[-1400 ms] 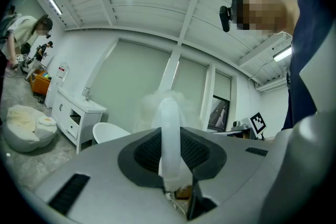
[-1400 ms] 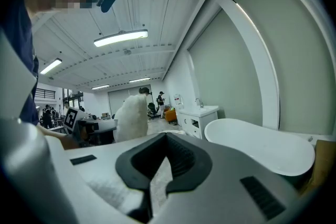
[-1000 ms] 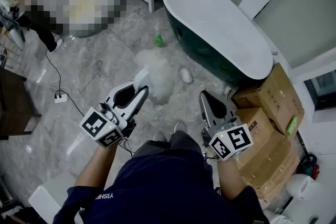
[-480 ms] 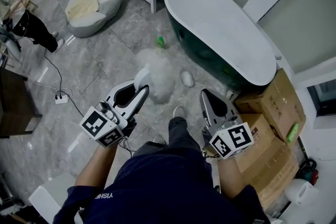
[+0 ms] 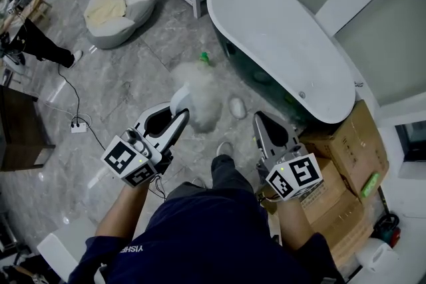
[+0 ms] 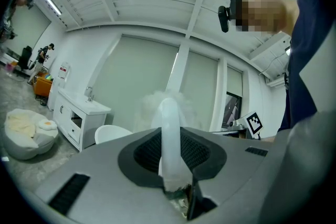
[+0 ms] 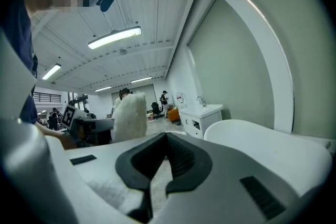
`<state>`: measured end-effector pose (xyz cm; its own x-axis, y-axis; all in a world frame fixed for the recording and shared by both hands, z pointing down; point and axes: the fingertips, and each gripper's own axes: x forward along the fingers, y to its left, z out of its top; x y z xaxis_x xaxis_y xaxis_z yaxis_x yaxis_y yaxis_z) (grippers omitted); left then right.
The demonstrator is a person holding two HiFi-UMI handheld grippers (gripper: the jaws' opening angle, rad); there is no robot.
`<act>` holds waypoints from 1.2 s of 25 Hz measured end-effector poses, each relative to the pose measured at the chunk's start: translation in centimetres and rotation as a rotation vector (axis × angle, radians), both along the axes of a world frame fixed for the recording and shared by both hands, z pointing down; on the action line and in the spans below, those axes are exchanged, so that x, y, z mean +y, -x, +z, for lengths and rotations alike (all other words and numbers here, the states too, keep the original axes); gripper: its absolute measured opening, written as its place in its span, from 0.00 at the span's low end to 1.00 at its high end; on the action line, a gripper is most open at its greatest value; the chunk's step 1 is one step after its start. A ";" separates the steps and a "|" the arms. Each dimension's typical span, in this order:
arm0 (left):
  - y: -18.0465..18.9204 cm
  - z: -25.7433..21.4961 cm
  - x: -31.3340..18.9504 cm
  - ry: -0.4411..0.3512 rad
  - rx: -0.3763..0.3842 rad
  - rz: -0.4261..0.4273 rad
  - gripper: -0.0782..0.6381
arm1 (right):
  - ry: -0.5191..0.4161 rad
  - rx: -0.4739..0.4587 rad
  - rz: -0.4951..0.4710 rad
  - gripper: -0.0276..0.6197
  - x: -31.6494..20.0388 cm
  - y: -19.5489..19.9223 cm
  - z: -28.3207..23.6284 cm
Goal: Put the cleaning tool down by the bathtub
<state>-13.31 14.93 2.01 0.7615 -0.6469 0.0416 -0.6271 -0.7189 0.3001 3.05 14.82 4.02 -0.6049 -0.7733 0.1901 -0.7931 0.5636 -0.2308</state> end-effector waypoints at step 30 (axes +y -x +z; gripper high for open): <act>-8.8 5.3 -18.5 0.108 -0.089 -0.035 0.25 | 0.071 -0.020 -0.044 0.05 -19.9 -9.0 5.1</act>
